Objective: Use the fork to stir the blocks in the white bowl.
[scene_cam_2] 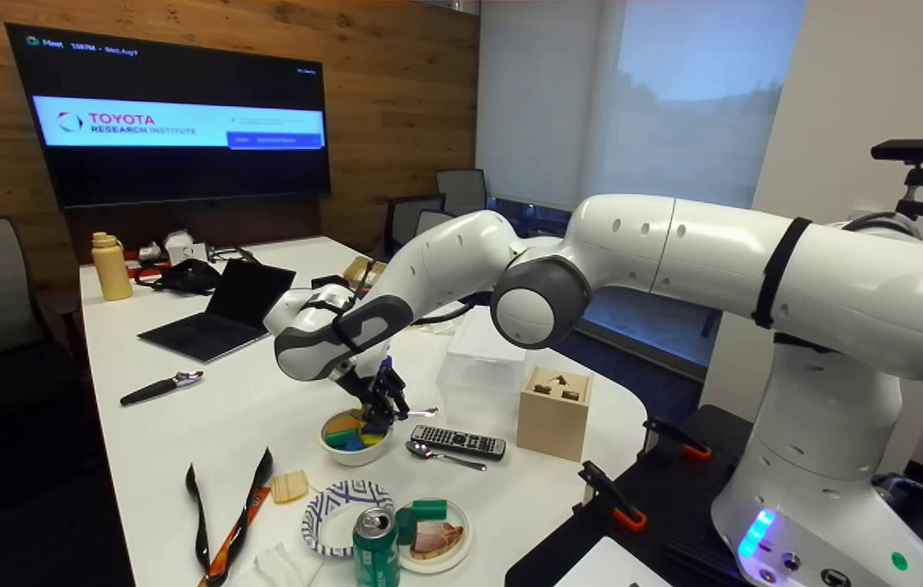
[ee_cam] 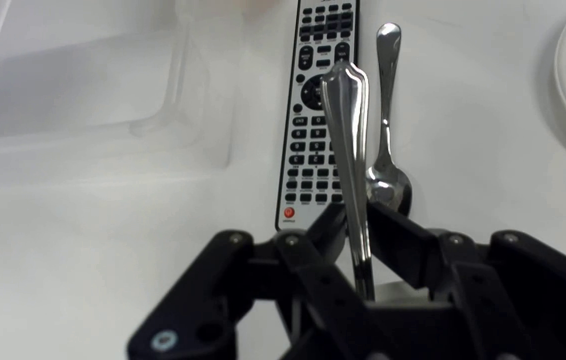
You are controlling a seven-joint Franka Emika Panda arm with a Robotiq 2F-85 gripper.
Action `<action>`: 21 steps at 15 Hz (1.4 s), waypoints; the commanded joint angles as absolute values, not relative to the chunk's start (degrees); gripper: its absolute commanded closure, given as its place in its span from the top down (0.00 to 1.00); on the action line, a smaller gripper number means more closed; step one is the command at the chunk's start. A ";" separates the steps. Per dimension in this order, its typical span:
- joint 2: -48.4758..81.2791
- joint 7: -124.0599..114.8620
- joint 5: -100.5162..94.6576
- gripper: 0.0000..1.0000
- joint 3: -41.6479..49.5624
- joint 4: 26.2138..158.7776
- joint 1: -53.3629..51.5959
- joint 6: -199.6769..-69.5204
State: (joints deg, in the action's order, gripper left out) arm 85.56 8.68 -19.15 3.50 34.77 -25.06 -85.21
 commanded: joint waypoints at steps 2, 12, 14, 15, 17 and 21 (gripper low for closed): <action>85.56 16.39 -18.12 0.05 1.17 34.25 -23.60 -83.44; 85.50 33.93 -13.60 0.05 -4.56 32.33 -19.31 -83.23; 85.46 36.00 -12.53 0.05 -5.15 31.34 -18.87 -83.49; 85.44 36.75 -12.00 0.05 -5.40 30.60 -18.74 -83.63; 85.39 36.03 -11.27 0.05 -5.15 29.29 -18.85 -83.99; 85.25 28.78 -12.73 0.05 -2.04 28.97 -20.65 -84.87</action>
State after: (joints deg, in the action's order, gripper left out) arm 85.25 33.22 -12.29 -4.37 29.82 -19.28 -85.01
